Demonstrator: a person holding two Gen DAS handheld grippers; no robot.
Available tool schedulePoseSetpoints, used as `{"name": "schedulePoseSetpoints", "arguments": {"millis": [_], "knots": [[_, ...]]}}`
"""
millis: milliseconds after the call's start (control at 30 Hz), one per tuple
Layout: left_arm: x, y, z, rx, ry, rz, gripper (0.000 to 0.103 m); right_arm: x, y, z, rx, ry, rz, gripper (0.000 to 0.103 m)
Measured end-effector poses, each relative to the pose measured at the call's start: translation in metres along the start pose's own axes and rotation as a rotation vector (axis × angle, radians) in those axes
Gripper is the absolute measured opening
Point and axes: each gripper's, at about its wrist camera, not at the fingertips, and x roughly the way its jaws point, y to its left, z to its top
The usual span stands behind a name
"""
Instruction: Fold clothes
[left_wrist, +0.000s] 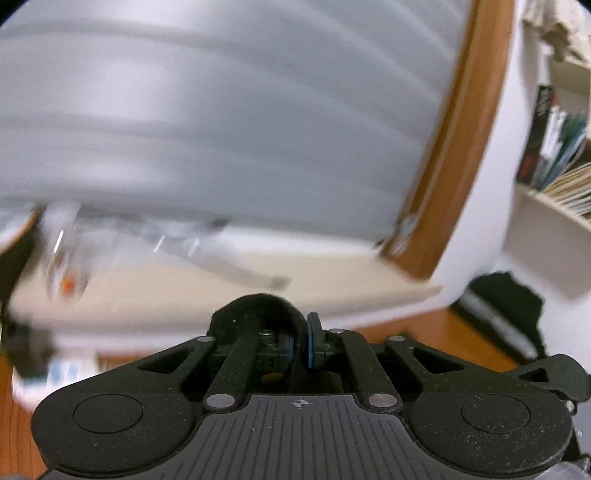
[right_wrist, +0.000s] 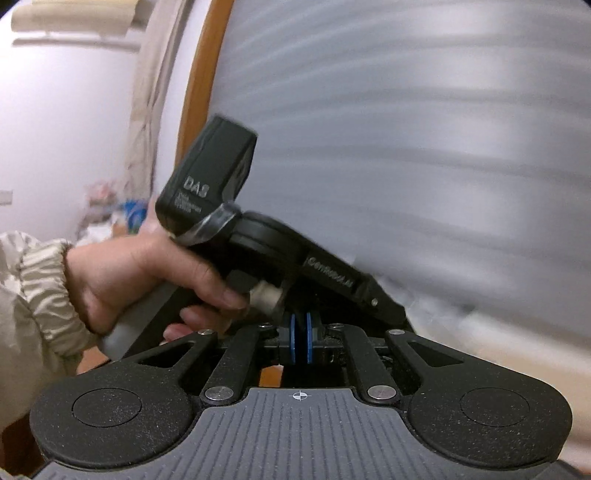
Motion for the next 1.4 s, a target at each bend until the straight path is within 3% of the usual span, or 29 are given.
{"name": "schedulePoseSetpoints", "arguments": {"millis": [33,67,133,167,233,300,500,600,767,933,1167,1400], "knots": [[0.004,0.01,-0.015,-0.016,0.017,0.028,0.017,0.01,0.006,-0.012,0.004,0.026,0.01,0.015],[0.009,0.017,-0.029,-0.025,0.033,0.059,0.025,0.018,0.011,-0.022,0.004,0.054,0.02,0.029],[0.013,0.034,-0.052,-0.032,0.057,0.117,0.036,0.032,0.019,-0.04,-0.001,0.111,0.042,0.042],[0.015,0.04,-0.061,-0.036,0.064,0.152,0.038,0.036,0.021,-0.047,0.001,0.135,0.052,0.044],[0.015,0.05,-0.072,-0.039,0.059,0.213,0.065,0.034,0.017,-0.055,0.009,0.161,0.056,0.047],[0.008,0.059,-0.075,-0.041,0.039,0.249,0.071,0.027,0.007,-0.058,0.017,0.166,0.044,0.054],[-0.007,0.074,-0.066,-0.067,0.007,0.305,0.07,0.007,-0.037,-0.067,0.036,0.186,-0.055,0.056],[-0.007,0.072,-0.064,-0.062,0.018,0.287,0.066,-0.003,-0.059,-0.077,0.064,0.215,-0.081,0.041],[0.0,0.065,-0.078,-0.03,0.048,0.276,0.066,-0.018,-0.077,-0.101,0.045,0.278,-0.109,0.04],[-0.003,0.047,-0.075,-0.004,0.014,0.264,0.068,-0.057,-0.111,-0.118,0.057,0.307,-0.198,0.04],[0.031,-0.005,-0.054,0.075,-0.008,0.158,0.071,-0.144,-0.17,-0.151,0.126,0.372,-0.383,0.04],[0.12,-0.078,-0.057,0.189,0.056,-0.001,0.07,-0.187,-0.178,-0.187,0.166,0.432,-0.414,0.035]]}}
